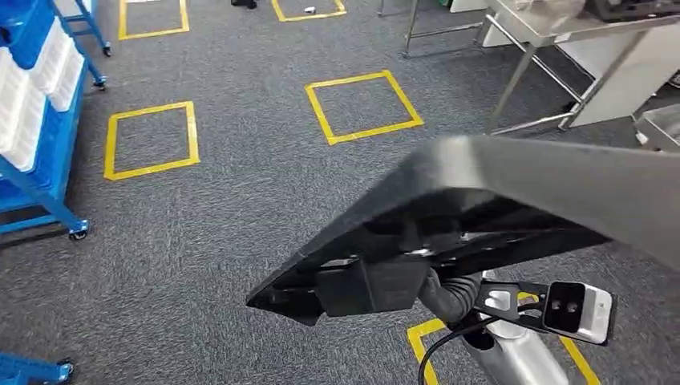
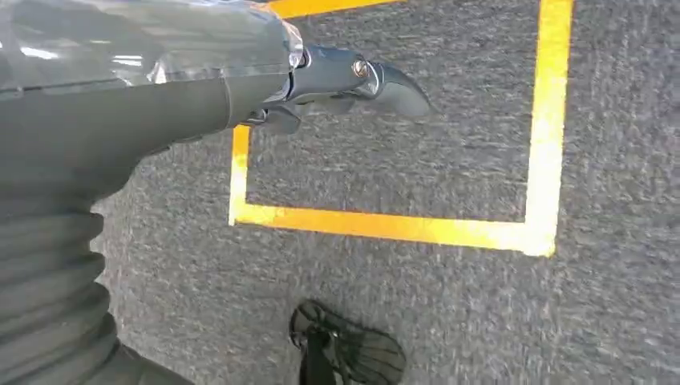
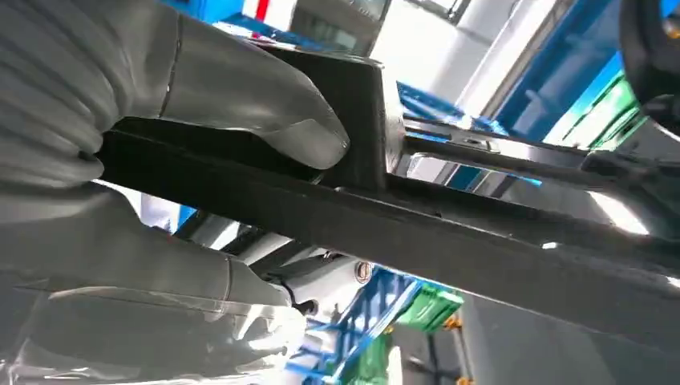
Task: Take the parts from the cabinet and place them on the table.
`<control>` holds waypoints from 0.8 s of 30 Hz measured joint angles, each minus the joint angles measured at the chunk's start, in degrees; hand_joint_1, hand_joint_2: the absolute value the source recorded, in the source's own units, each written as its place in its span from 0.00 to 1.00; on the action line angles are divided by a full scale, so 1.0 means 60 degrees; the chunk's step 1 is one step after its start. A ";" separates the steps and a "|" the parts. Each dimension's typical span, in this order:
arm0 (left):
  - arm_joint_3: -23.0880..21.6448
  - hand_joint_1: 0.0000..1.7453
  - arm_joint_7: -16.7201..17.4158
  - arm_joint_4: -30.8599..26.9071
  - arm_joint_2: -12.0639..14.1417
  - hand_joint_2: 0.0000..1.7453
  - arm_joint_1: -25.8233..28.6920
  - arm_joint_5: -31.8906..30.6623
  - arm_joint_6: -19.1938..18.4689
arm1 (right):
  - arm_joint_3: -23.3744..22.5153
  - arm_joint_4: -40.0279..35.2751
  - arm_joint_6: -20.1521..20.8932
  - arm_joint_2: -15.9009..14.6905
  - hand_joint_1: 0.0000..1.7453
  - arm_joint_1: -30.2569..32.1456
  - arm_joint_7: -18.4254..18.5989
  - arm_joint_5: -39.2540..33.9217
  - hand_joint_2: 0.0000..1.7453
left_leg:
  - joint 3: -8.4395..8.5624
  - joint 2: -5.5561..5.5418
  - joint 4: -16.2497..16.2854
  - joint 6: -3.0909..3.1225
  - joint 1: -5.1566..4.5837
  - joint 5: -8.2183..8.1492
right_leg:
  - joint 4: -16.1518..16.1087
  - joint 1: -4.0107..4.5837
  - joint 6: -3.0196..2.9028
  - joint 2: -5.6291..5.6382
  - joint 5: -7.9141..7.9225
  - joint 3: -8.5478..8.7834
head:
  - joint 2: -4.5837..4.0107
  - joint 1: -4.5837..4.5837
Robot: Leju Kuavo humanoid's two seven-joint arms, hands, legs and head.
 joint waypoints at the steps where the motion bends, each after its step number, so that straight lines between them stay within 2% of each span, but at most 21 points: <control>1: 0.0000 0.00 0.0000 0.0004 -0.0015 1.00 -0.0002 0.0000 0.0004 | 0.0022 0.0000 -0.0032 -0.0007 1.00 -0.0010 0.0000 0.0004 1.00 | 0.0057 0.0080 -0.0001 -0.0026 -0.0006 -0.0033 | -0.0959 0.0031 -0.0060 -0.0174 0.0424 0.0501 | 0.0000 0.0000; 2: 0.0000 0.00 0.0000 0.0004 -0.0026 1.00 0.0001 0.0000 0.0004 | 0.0036 0.0000 -0.0040 -0.0011 1.00 -0.0037 0.0000 0.0000 1.00 | 0.0100 0.0154 -0.0013 -0.0059 -0.0010 -0.0065 | -0.1579 0.0113 -0.0146 -0.0590 0.0426 0.0798 | 0.0000 0.0000; 3: 0.0000 0.00 0.0000 0.0007 -0.0044 1.00 -0.0001 0.0000 0.0004 | 0.0065 0.0007 -0.0044 -0.0011 1.00 -0.0067 0.0004 0.0004 1.00 | 0.0092 0.0210 0.0004 -0.0114 -0.0078 -0.0095 | -0.1655 0.0228 -0.0226 -0.0731 0.0383 0.0835 | 0.0000 0.0000; 4: 0.0000 0.00 0.0000 0.0007 -0.0044 1.00 -0.0002 0.0004 0.0004 | 0.0084 0.0004 -0.0051 -0.0008 1.00 -0.0079 0.0000 0.0004 1.00 | 0.0101 0.0285 -0.0009 -0.0166 -0.0058 -0.0102 | -0.1648 0.0239 -0.0258 -0.0548 0.0398 0.0795 | 0.0000 0.0000; 6: 0.0000 0.00 0.0004 0.0011 -0.0062 1.00 -0.0018 0.0000 0.0004 | 0.0120 0.0000 -0.0069 -0.0022 1.00 -0.0075 0.0069 0.0004 1.00 | 0.0187 0.0487 -0.0081 -0.0257 -0.0044 -0.0119 | -0.1673 0.0260 -0.0320 -0.0347 0.0388 0.0773 | 0.0000 0.0000; 7: 0.0000 0.00 0.0000 0.0008 -0.0066 1.00 -0.0043 0.0003 0.0004 | 0.0149 -0.0022 -0.0080 -0.0025 1.00 -0.0074 0.0124 0.0004 1.00 | 0.0180 0.0589 -0.0083 -0.0331 -0.0103 -0.0181 | -0.1825 0.0160 -0.0410 -0.0225 0.0469 0.0896 | 0.0000 -0.0003; 8: 0.0000 0.00 0.0000 0.0011 -0.0069 1.00 -0.0055 0.0000 0.0011 | 0.0197 -0.0036 -0.0091 -0.0029 1.00 -0.0084 0.0171 0.0004 1.00 | 0.0181 0.0241 0.0111 -0.0346 -0.0031 -0.0307 | -0.1897 0.0147 -0.0444 -0.0162 0.0498 0.0939 | 0.0000 0.0000; 9: -0.0004 0.00 -0.0004 0.0011 -0.0087 1.00 -0.0049 -0.0007 0.0011 | 0.0241 -0.0033 -0.0113 -0.0029 1.00 -0.0132 0.0212 0.0004 1.00 | -0.0059 -0.0094 0.0646 -0.0336 -0.0012 -0.0630 | -0.1906 0.0119 -0.0510 -0.0090 0.0508 0.0948 | 0.0000 -0.0004; 10: -0.0004 0.00 -0.0004 0.0015 -0.0087 1.00 -0.0032 -0.0004 0.0011 | 0.0305 -0.0029 -0.0124 -0.0022 1.00 -0.0124 0.0233 0.0007 1.00 | -0.0442 -0.0285 0.1423 -0.0347 0.0003 -0.0993 | -0.1906 0.0114 -0.0524 0.0018 0.0513 0.0950 | 0.0000 0.0000; 11: -0.0004 0.00 -0.0011 0.0015 -0.0087 1.00 -0.0004 -0.0011 0.0007 | 0.0346 -0.0029 -0.0157 -0.0022 1.00 -0.0112 0.0262 0.0007 1.00 | -0.0860 -0.0365 0.2215 -0.0369 0.0001 -0.1303 | -0.1899 0.0122 -0.0533 0.0148 0.0507 0.0946 | 0.0000 0.0000; 12: -0.0004 0.00 -0.0025 0.0015 -0.0087 1.00 0.0027 -0.0029 -0.0007 | 0.0400 -0.0026 -0.0229 -0.0022 1.00 -0.0113 0.0313 0.0007 1.00 | -0.1208 -0.0399 0.2825 -0.0394 0.0000 -0.1450 | -0.1884 0.0130 -0.0538 0.0281 0.0503 0.0940 | 0.0000 0.0000; 13: -0.0004 0.00 -0.0040 0.0015 -0.0087 1.00 0.0038 -0.0051 -0.0015 | 0.0452 -0.0026 -0.0284 -0.0022 1.00 -0.0114 0.0353 0.0007 1.00 | -0.1351 -0.0401 0.2974 -0.0401 0.0001 -0.1350 | -0.1870 0.0132 -0.0537 0.0404 0.0499 0.0946 | 0.0000 0.0000; 14: -0.0007 0.00 -0.0044 0.0015 -0.0087 1.00 0.0033 -0.0079 -0.0018 | 0.0484 -0.0022 -0.0385 -0.0022 1.00 -0.0115 0.0404 -0.0003 1.00 | -0.1280 -0.0403 0.2683 -0.0397 0.0001 -0.1040 | -0.1854 0.0128 -0.0525 0.0526 0.0489 0.0956 | 0.0000 0.0000; 16: -0.0033 0.00 -0.0044 0.0015 -0.0087 1.00 0.0005 -0.0113 -0.0033 | 0.0535 -0.0022 -0.0571 -0.0025 1.00 -0.0141 0.0415 -0.0095 1.00 | -0.0592 -0.0523 0.0995 -0.0384 0.0024 -0.0030 | -0.1774 0.0102 -0.0458 0.0775 0.0442 0.0975 | 0.0000 0.0000; 17: -0.0040 0.00 -0.0044 0.0015 -0.0087 1.00 0.0006 -0.0120 -0.0033 | 0.0543 -0.0022 -0.0597 -0.0025 1.00 -0.0157 0.0415 -0.0117 1.00 | -0.0290 -0.0827 0.0269 -0.0379 0.0063 0.0238 | -0.1705 0.0092 -0.0418 0.0856 0.0396 0.0951 | 0.0000 0.0000; 18: -0.0044 0.00 -0.0040 0.0015 -0.0087 1.00 -0.0017 -0.0120 -0.0033 | 0.0546 -0.0022 -0.0601 -0.0029 1.00 -0.0175 0.0412 -0.0139 1.00 | -0.0246 -0.1159 0.0111 -0.0378 0.0077 0.0070 | -0.1592 0.0134 -0.0347 0.0951 0.0354 0.0861 | 0.0000 0.0000; 19: -0.0047 0.00 -0.0029 0.0018 -0.0091 1.00 -0.0025 -0.0120 -0.0025 | 0.0568 -0.0022 -0.0604 -0.0033 1.00 -0.0176 0.0426 -0.0142 1.00 | -0.0240 -0.1001 0.0143 -0.0299 0.0061 0.0102 | -0.1596 0.0103 -0.0295 0.1047 0.0381 0.0813 | 0.0000 0.0000; 21: -0.0055 0.00 -0.0051 0.0015 -0.0091 1.00 -0.0026 -0.0102 0.0066 | 0.0616 -0.0022 -0.0648 -0.0040 1.00 -0.0166 0.0412 -0.0164 1.00 | -0.0241 -0.0891 0.0138 -0.0194 -0.0015 0.0114 | -0.1627 0.0062 -0.0196 0.1155 0.0410 0.0789 | 0.0000 0.0000; 22: -0.0058 0.00 -0.0109 0.0018 -0.0119 1.00 -0.0043 -0.0070 0.0163 | 0.0637 -0.0022 -0.0688 -0.0044 1.00 -0.0164 0.0397 -0.0164 1.00 | -0.0225 -0.0807 0.0072 -0.0124 0.0036 0.0159 | -0.1618 0.0071 -0.0135 0.1234 0.0406 0.0763 | 0.0000 0.0000; 23: -0.0055 0.00 -0.0167 0.0018 -0.0157 1.00 -0.0065 -0.0029 0.0240 | 0.0656 -0.0022 -0.0721 -0.0044 1.00 -0.0145 0.0379 -0.0164 1.00 | -0.0202 -0.0681 0.0025 -0.0064 0.0046 0.0189 | -0.1473 0.0071 -0.0102 0.0813 0.0300 0.0741 | 0.0000 0.0000; 24: -0.0055 0.00 -0.0208 0.0018 -0.0157 1.00 -0.0061 -0.0007 0.0292 | 0.0674 -0.0011 -0.0721 -0.0044 1.00 -0.0181 0.0357 -0.0157 1.00 | -0.0193 -0.0612 0.0007 -0.0005 0.0039 0.0180 | -0.1087 0.0089 -0.0044 0.0381 0.0007 0.0544 | 0.0000 0.0004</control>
